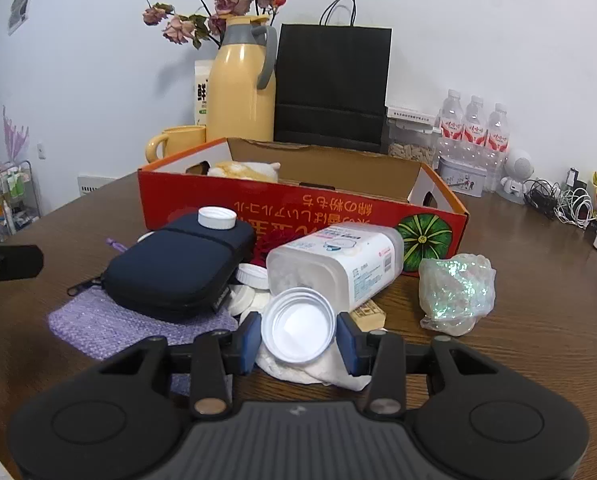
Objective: Organize objects
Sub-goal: 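Grasp the large white bottle lid with the right gripper, then grasp the small white cap beside the purple cloth with the left gripper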
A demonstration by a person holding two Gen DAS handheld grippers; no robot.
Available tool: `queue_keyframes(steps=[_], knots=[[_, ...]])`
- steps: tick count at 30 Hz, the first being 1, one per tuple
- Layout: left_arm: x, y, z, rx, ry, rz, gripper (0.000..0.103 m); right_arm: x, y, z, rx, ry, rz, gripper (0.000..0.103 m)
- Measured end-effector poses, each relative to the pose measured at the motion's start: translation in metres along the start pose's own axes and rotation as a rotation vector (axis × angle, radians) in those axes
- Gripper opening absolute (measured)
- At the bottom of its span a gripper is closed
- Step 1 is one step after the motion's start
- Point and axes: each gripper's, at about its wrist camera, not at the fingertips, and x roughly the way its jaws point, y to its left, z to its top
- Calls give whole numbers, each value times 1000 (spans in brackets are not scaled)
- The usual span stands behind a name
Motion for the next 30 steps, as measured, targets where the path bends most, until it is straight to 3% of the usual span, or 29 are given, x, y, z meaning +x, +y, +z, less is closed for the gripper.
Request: queue_keyframes(steps=[10,21,27,30], knots=[[12,-26,20,60,-3,-26,103,-22,-18,5,26,-73,12,39],[69,-77,57,161,36,-74,103,-26,-57,22,41,-134,-4,39],[106,-87,66,170,105,-77,91,-17,-70,26,40,-129,9,39],[116,-90,65,174,124,-78,79,-12,-75,27,43,-125,17,39]])
